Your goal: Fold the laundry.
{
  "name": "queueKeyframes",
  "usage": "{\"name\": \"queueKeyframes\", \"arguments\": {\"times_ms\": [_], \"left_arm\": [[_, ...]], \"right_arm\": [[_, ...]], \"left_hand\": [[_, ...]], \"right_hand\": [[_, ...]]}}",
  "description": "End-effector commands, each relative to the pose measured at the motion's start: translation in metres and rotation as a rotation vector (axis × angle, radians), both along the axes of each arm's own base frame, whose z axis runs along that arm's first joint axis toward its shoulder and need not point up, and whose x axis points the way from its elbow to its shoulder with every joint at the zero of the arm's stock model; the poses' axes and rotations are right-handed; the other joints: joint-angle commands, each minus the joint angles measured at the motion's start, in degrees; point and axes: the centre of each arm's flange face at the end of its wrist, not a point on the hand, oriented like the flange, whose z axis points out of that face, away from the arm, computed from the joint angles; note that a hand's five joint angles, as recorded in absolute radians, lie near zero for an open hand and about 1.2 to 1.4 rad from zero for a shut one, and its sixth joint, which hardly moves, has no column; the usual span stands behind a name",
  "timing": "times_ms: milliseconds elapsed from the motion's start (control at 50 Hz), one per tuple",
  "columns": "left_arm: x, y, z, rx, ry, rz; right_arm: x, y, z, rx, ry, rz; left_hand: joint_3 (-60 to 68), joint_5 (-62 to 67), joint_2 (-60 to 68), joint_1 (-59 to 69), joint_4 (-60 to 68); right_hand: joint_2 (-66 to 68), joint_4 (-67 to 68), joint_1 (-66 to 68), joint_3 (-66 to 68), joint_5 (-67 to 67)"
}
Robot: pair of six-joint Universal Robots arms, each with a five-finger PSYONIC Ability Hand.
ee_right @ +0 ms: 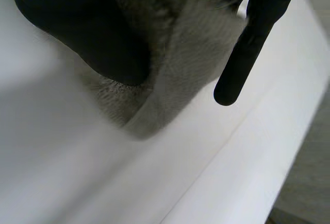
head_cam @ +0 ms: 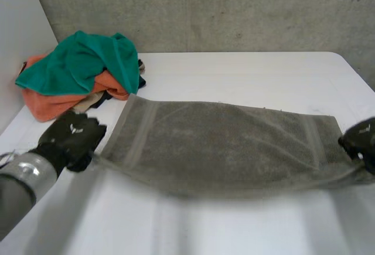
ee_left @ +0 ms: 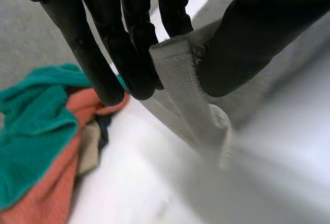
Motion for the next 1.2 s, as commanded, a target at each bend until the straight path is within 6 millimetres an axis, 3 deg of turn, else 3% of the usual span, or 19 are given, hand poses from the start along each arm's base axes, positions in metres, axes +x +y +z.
{"name": "queueKeyframes", "arguments": {"times_ms": [20,120,200,400,420,440,460,480,500,520,560,600,680,760,840,980,1120,1180,1200], "left_arm": [[-0.043,-0.058,-0.019,-0.114,0.013,-0.047],[-0.063,-0.122,-0.028,-0.205,0.006,0.073],[-0.08,-0.155,-0.038,-0.251,0.012,0.109],[-0.116,-0.194,-0.056,-0.344,0.055,0.073],[-0.121,-0.198,-0.06,-0.353,0.062,0.066],[-0.124,-0.198,-0.063,-0.357,0.065,0.062],[-0.126,-0.199,-0.064,-0.358,0.066,0.059],[-0.128,-0.198,-0.066,-0.359,0.069,0.054],[-0.134,-0.195,-0.068,-0.359,0.071,0.042],[-0.136,-0.193,-0.068,-0.36,0.073,0.038],[-0.141,-0.19,-0.067,-0.364,0.08,0.029],[-0.146,-0.185,-0.065,-0.364,0.09,0.023],[-0.146,-0.177,-0.034,-0.373,0.153,0.036],[-0.136,-0.164,-0.009,-0.345,0.225,0.051],[-0.128,-0.147,0.005,-0.306,0.264,0.056],[-0.116,-0.124,-0.001,-0.237,0.244,0.061],[-0.115,-0.114,-0.012,-0.198,0.225,0.055],[-0.115,-0.114,-0.014,-0.193,0.224,0.055],[-0.116,-0.113,-0.014,-0.193,0.224,0.055]], "right_arm": [[0.01,-0.054,-0.018,-0.123,-0.104,-0.071],[0.016,-0.085,-0.029,-0.19,-0.079,-0.097],[0.02,-0.109,-0.04,-0.233,-0.057,-0.123],[0.03,-0.156,-0.061,-0.319,-0.045,-0.138],[0.03,-0.158,-0.063,-0.323,-0.041,-0.146],[0.031,-0.161,-0.062,-0.332,-0.039,-0.154],[0.032,-0.162,-0.063,-0.337,-0.034,-0.16],[0.037,-0.162,-0.062,-0.349,-0.03,-0.164],[0.041,-0.162,-0.06,-0.358,-0.033,-0.162],[0.043,-0.161,-0.057,-0.366,-0.038,-0.164],[0.048,-0.161,-0.043,-0.407,-0.081,-0.175],[0.047,-0.161,-0.028,-0.441,-0.128,-0.195],[0.046,-0.142,0.012,-0.477,-0.254,-0.229],[0.045,-0.115,0.023,-0.431,-0.287,-0.203],[0.037,-0.082,0.011,-0.326,-0.293,-0.181],[0.01,-0.046,-0.033,-0.152,-0.304,-0.228],[0.001,-0.053,-0.059,-0.238,-0.312,-0.216],[-0.001,-0.064,-0.077,-0.269,-0.305,-0.21],[-0.004,-0.067,-0.08,-0.277,-0.299,-0.212]], "left_hand": [[11.6,13.8,11.2,12.9,11.2],[11.6,13.8,11.2,12.9,11.2],[11.6,13.8,11.2,12.9,11.2],[11.6,13.8,11.2,12.9,11.2],[11.6,13.8,11.2,12.9,11.2],[11.6,13.8,11.2,12.9,11.2],[-2.1,0.2,-2.4,-0.7,-2.4],[-35.0,-32.8,-35.3,-33.6,-35.4],[-51.3,-49.1,-51.7,-50.0,-51.7],[-42.3,-40.1,-42.7,-41.0,-42.7],[-58.4,-56.2,-58.8,-57.1,-58.8],[-58.4,-56.2,-58.8,-57.1,-58.8],[-58.4,-56.2,-58.8,-57.1,-58.8],[-58.4,-56.2,-58.8,-57.1,-58.8],[-58.4,-56.2,-58.8,-57.1,-58.8],[-58.4,-56.2,-58.8,-57.1,-58.8],[-58.4,-56.2,-58.8,-57.1,-58.8],[-58.4,-56.2,-58.8,-57.1,-58.8],[-58.4,-56.2,-58.8,-57.1,-58.8]], "right_hand": [[12.0,11.2,15.3,11.6,11.4],[12.0,11.2,15.3,11.6,11.4],[12.0,11.2,15.3,11.6,11.4],[12.0,11.2,15.3,11.6,11.4],[-6.1,-6.9,-2.8,-6.5,-6.7],[-37.7,-38.6,-34.4,-38.2,-38.3],[-58.0,-58.8,-54.7,-58.4,-58.6],[-58.0,-58.8,-54.7,-58.4,-58.6],[-58.0,-58.8,-54.7,-58.4,-58.6],[-58.0,-58.8,-54.7,-58.4,-58.6],[-58.0,-58.8,-54.7,-58.4,-58.6],[-58.0,-58.8,-54.7,-58.4,-58.6],[-58.0,-58.8,-54.7,-58.4,-58.6],[-58.0,-58.8,-54.7,-58.4,-58.6],[-58.0,-58.8,-54.7,-58.4,-58.6],[-57.1,-57.9,-53.8,-57.5,-57.7],[-50.3,-51.2,-47.0,-50.8,-50.9],[-26.4,-27.2,-23.1,-26.8,-27.0],[-9.8,-10.6,-6.5,-10.2,-10.4]]}}
